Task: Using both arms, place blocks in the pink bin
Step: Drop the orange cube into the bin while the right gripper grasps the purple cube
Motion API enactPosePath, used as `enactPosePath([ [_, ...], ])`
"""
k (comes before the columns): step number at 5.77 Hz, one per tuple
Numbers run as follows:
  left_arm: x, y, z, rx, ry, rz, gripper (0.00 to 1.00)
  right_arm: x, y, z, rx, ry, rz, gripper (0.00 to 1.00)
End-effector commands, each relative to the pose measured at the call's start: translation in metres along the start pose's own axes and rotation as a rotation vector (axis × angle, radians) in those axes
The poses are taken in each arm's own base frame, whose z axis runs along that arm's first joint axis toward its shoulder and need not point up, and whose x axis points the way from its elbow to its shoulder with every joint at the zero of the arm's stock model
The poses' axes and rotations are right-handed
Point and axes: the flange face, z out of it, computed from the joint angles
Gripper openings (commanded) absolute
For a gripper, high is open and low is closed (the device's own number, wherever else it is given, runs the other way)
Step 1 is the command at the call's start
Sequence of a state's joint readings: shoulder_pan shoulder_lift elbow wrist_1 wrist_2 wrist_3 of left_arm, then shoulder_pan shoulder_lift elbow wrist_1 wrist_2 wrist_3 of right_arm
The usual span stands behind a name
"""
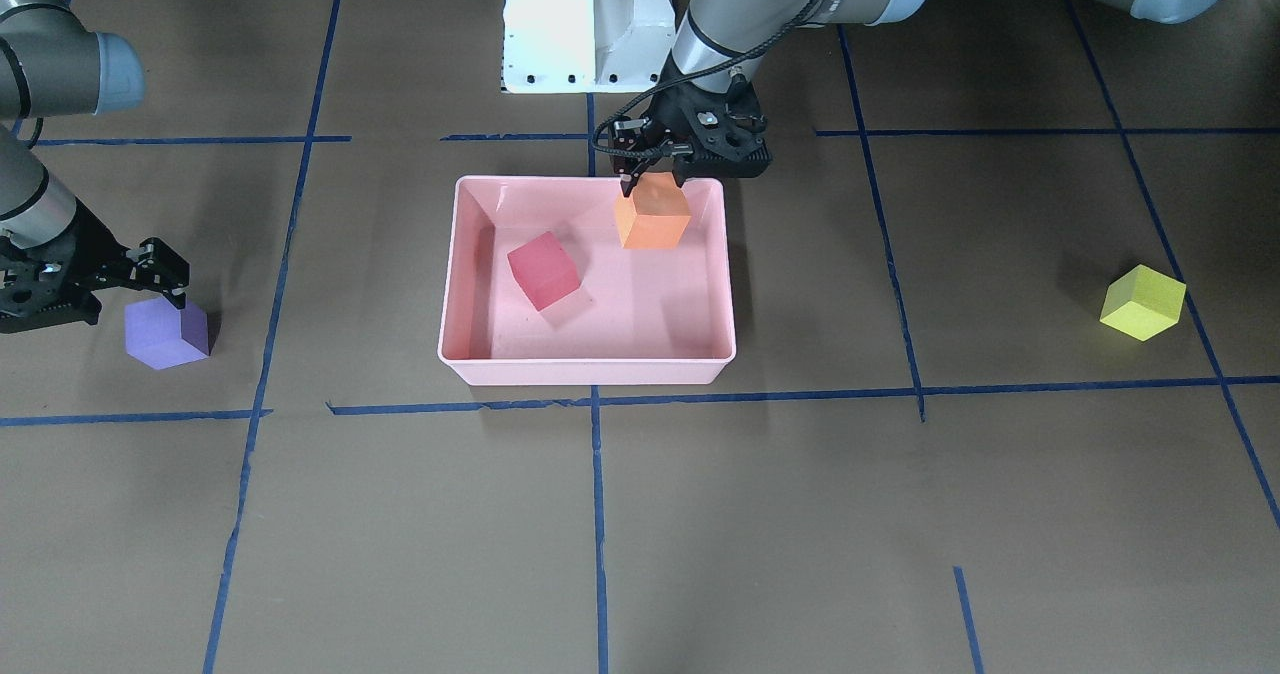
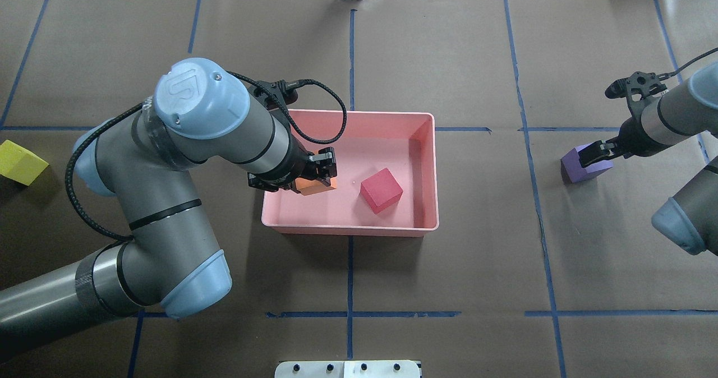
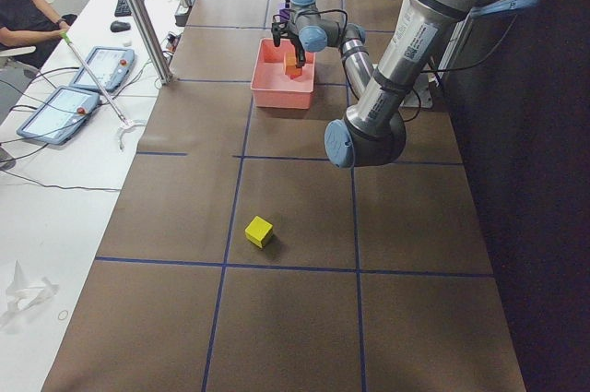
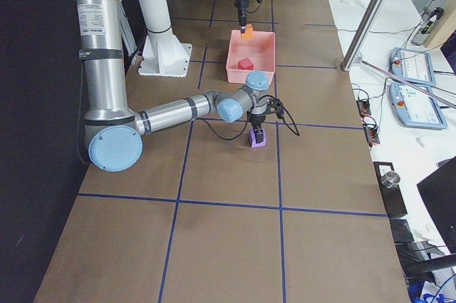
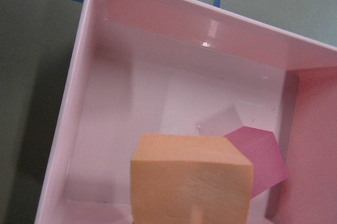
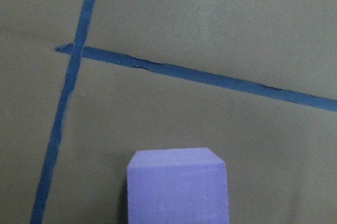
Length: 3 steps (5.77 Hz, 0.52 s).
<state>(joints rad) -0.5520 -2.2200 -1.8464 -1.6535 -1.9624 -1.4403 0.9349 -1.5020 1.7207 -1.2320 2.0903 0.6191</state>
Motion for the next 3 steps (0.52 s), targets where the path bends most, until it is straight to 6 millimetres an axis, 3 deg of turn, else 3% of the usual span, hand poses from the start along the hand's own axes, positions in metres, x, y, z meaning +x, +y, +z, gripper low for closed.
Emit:
enactPosePath([
  [1, 0.0, 0.005, 0.002, 0.006, -0.004, 0.005, 1.0, -0.01, -0.005, 0.014, -0.015, -0.001, -0.019, 1.0],
  [3, 0.003, 0.007, -0.014, 0.018, 0.022, 0.012, 1.0, -0.012, -0.003, 0.026, -0.036, 0.005, -0.046, 1.0],
])
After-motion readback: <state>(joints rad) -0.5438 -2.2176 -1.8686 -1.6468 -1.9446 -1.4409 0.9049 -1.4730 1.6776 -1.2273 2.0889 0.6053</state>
